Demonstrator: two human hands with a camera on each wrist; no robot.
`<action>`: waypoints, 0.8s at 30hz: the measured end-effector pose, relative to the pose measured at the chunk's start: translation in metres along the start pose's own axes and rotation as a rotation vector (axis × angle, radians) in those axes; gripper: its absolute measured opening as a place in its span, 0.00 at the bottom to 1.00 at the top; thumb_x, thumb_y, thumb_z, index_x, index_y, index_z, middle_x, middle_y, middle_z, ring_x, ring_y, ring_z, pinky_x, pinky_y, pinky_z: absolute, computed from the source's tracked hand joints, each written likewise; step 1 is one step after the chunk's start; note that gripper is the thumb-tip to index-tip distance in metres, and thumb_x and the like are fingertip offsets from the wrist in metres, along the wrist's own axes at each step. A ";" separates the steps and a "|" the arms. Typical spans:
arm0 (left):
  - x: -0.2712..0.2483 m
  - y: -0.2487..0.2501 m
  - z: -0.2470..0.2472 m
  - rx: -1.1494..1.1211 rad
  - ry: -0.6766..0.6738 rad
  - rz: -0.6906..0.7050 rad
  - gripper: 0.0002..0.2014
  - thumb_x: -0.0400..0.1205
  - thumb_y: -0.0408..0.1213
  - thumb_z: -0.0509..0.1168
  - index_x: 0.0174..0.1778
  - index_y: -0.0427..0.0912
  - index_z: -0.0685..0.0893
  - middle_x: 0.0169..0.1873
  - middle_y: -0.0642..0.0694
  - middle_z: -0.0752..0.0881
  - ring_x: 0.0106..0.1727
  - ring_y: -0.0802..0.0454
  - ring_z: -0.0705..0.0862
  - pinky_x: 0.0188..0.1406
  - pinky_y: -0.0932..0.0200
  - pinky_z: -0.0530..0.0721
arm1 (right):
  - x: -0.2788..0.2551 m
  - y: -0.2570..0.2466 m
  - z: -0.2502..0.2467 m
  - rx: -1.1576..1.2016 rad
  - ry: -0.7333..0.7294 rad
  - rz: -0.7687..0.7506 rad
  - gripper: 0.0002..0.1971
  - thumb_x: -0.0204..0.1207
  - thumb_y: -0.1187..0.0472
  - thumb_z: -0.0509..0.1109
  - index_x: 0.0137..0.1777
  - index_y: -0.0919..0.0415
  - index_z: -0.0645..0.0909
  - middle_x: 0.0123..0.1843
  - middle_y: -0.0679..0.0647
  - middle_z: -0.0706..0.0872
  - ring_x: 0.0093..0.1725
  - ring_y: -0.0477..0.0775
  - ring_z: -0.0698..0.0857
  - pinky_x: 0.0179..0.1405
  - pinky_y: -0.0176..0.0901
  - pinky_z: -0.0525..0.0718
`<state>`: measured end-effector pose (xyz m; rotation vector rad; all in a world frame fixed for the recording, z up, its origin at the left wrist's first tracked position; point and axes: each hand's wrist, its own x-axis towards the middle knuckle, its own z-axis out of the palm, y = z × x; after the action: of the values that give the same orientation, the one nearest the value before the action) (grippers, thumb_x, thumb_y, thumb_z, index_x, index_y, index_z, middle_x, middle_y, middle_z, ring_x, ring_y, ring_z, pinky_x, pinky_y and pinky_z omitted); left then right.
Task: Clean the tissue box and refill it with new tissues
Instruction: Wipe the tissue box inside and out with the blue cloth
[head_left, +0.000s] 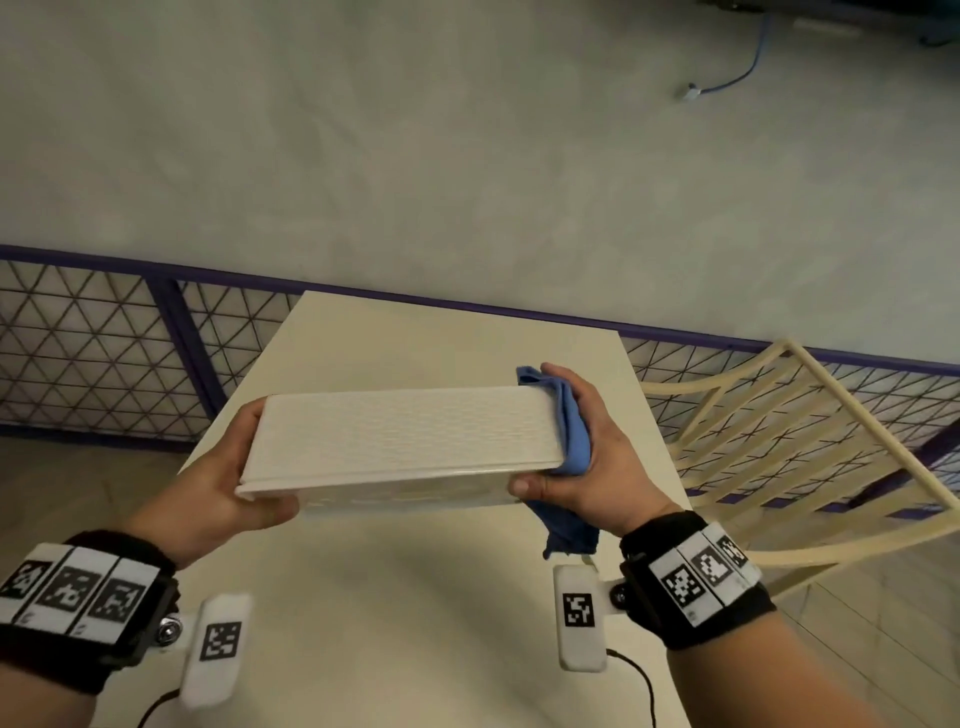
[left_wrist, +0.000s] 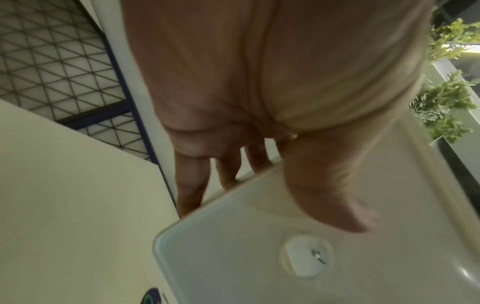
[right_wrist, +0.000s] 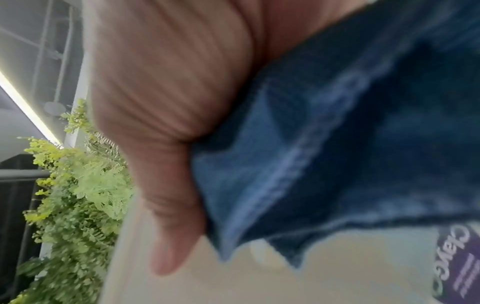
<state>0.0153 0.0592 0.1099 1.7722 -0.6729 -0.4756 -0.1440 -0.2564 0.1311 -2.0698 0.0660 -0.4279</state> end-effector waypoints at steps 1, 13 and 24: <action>0.001 0.001 0.000 0.051 0.033 -0.024 0.48 0.55 0.44 0.80 0.64 0.83 0.63 0.57 0.65 0.81 0.59 0.67 0.79 0.57 0.56 0.82 | 0.001 -0.001 0.003 -0.026 0.019 -0.024 0.52 0.51 0.49 0.86 0.75 0.43 0.62 0.66 0.19 0.71 0.66 0.28 0.73 0.62 0.18 0.72; 0.017 0.048 0.076 0.888 0.107 0.297 0.46 0.65 0.60 0.73 0.74 0.65 0.52 0.69 0.57 0.74 0.66 0.53 0.74 0.62 0.55 0.76 | 0.011 -0.028 0.041 -0.109 -0.028 -0.238 0.46 0.56 0.47 0.84 0.76 0.48 0.67 0.73 0.42 0.74 0.72 0.45 0.74 0.73 0.50 0.74; 0.018 0.039 0.064 0.769 0.080 0.226 0.41 0.64 0.61 0.74 0.69 0.64 0.59 0.56 0.63 0.74 0.53 0.59 0.76 0.45 0.59 0.79 | 0.002 -0.025 0.070 -0.201 0.114 -0.167 0.40 0.72 0.26 0.51 0.82 0.42 0.51 0.80 0.37 0.63 0.80 0.36 0.59 0.80 0.40 0.59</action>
<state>-0.0188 -0.0066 0.1287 2.3679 -1.0769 0.0330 -0.1227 -0.1857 0.1211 -2.2557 0.0038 -0.6647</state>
